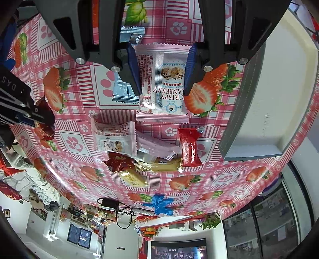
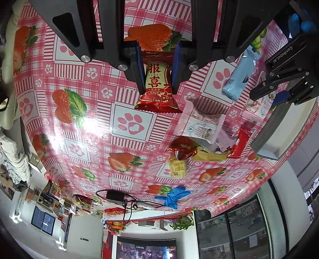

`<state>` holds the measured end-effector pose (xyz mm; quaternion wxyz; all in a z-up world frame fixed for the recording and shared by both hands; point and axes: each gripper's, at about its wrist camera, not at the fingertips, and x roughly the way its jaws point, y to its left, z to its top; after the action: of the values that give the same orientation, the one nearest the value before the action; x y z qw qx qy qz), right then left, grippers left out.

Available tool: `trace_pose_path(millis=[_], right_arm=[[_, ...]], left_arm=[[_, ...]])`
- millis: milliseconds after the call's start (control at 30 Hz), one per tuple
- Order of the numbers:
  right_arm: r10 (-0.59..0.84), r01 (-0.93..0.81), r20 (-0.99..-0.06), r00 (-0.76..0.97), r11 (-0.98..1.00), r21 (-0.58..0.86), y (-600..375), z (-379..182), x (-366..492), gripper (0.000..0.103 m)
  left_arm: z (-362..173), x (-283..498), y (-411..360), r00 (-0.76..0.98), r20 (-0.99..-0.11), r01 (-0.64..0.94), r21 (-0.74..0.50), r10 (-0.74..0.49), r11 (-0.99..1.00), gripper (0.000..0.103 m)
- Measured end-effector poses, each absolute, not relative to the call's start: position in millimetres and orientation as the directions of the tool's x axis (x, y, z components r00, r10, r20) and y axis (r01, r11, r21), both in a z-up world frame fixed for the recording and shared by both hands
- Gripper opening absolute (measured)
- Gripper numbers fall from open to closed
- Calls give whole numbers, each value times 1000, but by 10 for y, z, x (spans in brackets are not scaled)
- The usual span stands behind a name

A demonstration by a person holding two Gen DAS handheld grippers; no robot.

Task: Organize snacks
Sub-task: 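Carry both packets over the white box and open both tools to drop them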

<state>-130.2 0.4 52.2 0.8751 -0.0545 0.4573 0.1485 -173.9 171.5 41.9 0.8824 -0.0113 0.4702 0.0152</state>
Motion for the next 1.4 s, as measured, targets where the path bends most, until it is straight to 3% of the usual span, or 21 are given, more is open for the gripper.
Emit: trace_pose_path(millis=[700,1400], right_arm=[[266,-376,-817,511,924,65,334,631,-1341,26],[463,-621,-797,387,770,146,2056,1023,-1125,26]], left_arm=[[644,-1889,1985,588,-809,-69,-44,5,997,44],[1117,-2060,3613,630,-751,-328,-28,197,944,44]])
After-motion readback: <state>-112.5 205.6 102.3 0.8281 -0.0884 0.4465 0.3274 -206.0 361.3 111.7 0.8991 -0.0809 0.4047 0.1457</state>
